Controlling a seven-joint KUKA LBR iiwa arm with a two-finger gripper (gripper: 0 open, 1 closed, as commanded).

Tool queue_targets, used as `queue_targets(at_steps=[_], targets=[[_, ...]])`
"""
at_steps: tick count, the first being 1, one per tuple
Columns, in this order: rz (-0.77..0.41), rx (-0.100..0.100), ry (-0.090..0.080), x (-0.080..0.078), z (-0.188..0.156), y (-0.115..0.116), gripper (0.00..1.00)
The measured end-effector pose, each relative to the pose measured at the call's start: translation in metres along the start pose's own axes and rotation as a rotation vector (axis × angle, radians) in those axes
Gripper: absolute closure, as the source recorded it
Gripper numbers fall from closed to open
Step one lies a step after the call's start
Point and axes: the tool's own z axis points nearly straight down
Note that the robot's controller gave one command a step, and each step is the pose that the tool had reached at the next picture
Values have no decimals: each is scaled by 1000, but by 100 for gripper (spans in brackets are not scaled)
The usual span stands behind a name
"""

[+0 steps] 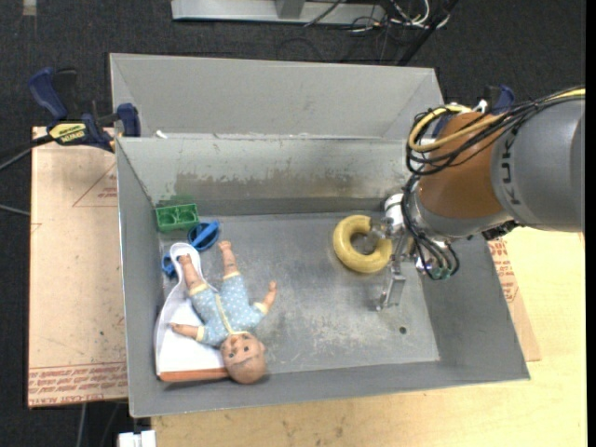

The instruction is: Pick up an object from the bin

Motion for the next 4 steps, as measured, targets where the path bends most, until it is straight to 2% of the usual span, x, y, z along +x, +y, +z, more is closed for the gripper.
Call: queue_targets(at_steps=[1, 4], targets=[[115, 1, -2, -31, 5, 47, 100], [116, 3, 0, -30, -1, 45, 100]])
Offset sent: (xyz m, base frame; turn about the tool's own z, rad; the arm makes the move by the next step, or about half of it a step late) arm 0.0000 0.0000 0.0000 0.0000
